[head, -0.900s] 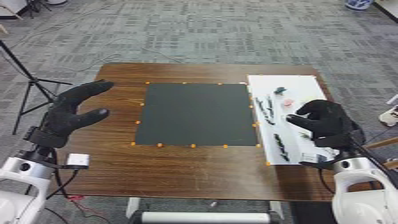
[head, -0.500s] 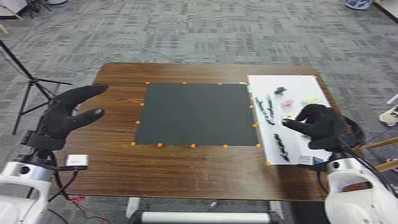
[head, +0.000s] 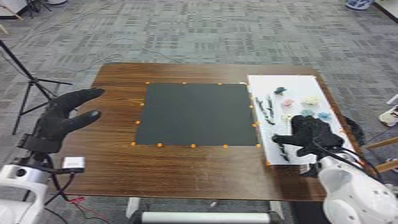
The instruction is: Arrange flowers
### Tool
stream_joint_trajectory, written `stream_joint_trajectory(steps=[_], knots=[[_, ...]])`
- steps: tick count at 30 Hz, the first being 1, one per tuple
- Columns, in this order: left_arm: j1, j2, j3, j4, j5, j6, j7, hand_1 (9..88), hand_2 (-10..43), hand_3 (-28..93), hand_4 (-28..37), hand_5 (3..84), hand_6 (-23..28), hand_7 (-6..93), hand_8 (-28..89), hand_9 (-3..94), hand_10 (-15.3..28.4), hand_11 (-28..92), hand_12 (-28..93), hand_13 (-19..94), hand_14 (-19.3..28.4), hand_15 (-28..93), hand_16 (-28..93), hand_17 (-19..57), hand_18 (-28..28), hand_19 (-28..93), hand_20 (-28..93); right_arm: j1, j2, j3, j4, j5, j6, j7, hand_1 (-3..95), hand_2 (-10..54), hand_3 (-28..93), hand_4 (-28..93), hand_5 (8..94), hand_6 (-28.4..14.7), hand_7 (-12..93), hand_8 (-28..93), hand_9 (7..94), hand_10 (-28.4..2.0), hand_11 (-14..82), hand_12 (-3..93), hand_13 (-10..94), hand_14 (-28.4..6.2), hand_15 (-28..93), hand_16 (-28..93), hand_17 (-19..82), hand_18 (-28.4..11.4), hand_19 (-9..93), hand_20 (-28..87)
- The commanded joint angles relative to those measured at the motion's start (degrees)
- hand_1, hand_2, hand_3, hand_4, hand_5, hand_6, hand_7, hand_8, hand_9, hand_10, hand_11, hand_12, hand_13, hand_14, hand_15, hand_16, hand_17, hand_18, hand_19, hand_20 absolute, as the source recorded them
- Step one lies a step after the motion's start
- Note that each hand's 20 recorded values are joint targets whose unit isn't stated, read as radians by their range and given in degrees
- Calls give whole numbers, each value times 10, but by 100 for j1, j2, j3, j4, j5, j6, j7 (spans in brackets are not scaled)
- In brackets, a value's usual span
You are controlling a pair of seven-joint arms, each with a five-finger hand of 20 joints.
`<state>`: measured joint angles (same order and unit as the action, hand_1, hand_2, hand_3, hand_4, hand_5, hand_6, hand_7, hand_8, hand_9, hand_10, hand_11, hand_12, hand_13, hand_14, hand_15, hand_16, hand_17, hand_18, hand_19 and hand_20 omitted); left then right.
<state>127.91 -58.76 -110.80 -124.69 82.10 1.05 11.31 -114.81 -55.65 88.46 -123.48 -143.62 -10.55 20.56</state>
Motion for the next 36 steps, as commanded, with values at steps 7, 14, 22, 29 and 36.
stream_joint_trajectory(steps=[7, 14, 22, 29, 36], knots=[[198, -103, -18, -121, -47, -20, -80, 355, -95, 567, -253, 399, 16, 183, -80, 326, 98, 141, 154, 242, 133, 80, 70, -27, 111, 12, 165, 598, 162, -717, 719, -340, -594, 448, 293, -95, 555, -194, 551, -75, 582, -65, 788, -123, 530, 448, 937, -5, 623, 363, 680, -130, 932, 596], [224, -149, -34, -148, -59, -17, -101, 357, -95, 565, -252, 399, 16, 182, -80, 326, 98, 141, 153, 242, 133, 82, 69, -27, 112, 13, 164, 682, 25, -842, 858, -133, -629, 874, 407, -95, 584, -186, 566, -63, 569, 63, 824, -109, 526, 445, 937, 4, 663, 304, 709, -121, 932, 587], [228, -158, -62, -172, -73, -40, -104, 356, -95, 566, -248, 399, 17, 181, -78, 326, 98, 140, 154, 241, 133, 82, 69, -27, 112, 14, 165, 840, -44, -877, 768, 159, -1102, 1070, 635, -95, 420, -108, 569, -26, 528, 341, 847, -97, 521, 444, 937, 15, 691, 259, 734, -103, 932, 553], [185, -125, -21, -137, -110, -79, -121, 355, -95, 569, -247, 399, 18, 178, -78, 325, 98, 140, 154, 242, 133, 83, 69, -27, 112, 15, 165, 930, -97, -814, 656, 752, -1290, 1226, 639, -95, 541, -93, 616, -30, 465, 310, 893, -90, 456, 383, 937, 11, 683, 225, 754, -79, 932, 463], [138, -73, -5, -113, -149, -110, -113, 355, -95, 569, -244, 399, 17, 179, -78, 325, 98, 140, 154, 242, 133, 84, 70, -28, 112, 16, 165, 838, -58, -700, 500, 1156, -1051, 1145, 633, -95, 571, -80, 680, -40, 346, 256, 930, -97, 349, 311, 937, 0, 653, 213, 754, -67, 931, 392]])
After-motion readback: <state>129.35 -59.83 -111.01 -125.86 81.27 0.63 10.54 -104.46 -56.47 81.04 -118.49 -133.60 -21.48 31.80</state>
